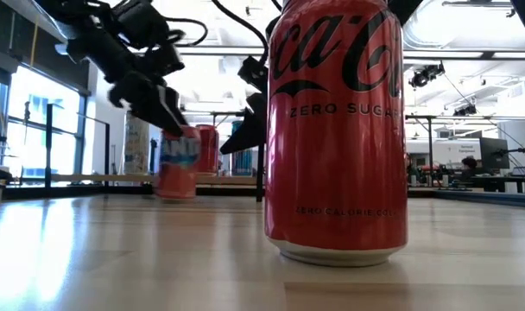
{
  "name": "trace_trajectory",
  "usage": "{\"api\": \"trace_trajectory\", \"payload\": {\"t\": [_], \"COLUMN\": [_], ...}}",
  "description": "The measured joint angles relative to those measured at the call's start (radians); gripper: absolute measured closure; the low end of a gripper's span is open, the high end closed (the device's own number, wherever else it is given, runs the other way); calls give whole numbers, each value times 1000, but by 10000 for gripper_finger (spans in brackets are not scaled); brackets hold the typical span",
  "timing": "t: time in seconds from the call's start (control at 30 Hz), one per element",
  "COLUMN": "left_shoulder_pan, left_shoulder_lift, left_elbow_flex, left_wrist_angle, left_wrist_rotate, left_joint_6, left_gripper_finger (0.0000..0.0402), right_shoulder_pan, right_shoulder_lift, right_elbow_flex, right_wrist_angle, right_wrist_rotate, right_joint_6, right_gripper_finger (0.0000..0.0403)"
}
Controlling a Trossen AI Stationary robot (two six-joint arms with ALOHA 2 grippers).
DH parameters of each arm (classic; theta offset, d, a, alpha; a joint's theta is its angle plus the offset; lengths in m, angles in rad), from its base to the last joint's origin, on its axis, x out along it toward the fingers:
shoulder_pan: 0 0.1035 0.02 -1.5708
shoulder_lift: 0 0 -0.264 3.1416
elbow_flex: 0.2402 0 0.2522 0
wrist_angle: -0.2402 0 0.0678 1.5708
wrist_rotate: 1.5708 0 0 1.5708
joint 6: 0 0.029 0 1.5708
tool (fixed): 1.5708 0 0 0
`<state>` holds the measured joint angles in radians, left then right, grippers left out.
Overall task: Place canned beverage on shelf
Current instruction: Put the top orange soda can on the shelf
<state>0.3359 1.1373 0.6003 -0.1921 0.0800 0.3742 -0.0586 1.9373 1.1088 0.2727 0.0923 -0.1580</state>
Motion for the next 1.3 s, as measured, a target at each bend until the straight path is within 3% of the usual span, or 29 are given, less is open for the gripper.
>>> {"api": "trace_trajectory", "payload": {"t": [0.37, 0.77, 1.17, 1.3], "left_shoulder_pan": [179, 475, 575, 575], "left_shoulder_lift": [-143, -100, -7, -4], "left_elbow_flex": [129, 140, 144, 145], "left_wrist_angle": [-232, -218, -144, -141], "left_wrist_rotate": [140, 180, 192, 183], "left_joint_6": [159, 247, 218, 207], "left_gripper_finger": [153, 153, 153, 132], "right_shoulder_pan": [0, 0, 0, 0], "right_shoulder_lift": [0, 0, 0, 0], "right_elbow_flex": [0, 0, 0, 0], "right_wrist_angle": [-13, -21, -21, -21], "right_wrist_rotate": [-45, -49, -49, -49], "right_joint_6": [0, -6, -7, -8], "right_gripper_finger": [403, 403, 403, 403]}}
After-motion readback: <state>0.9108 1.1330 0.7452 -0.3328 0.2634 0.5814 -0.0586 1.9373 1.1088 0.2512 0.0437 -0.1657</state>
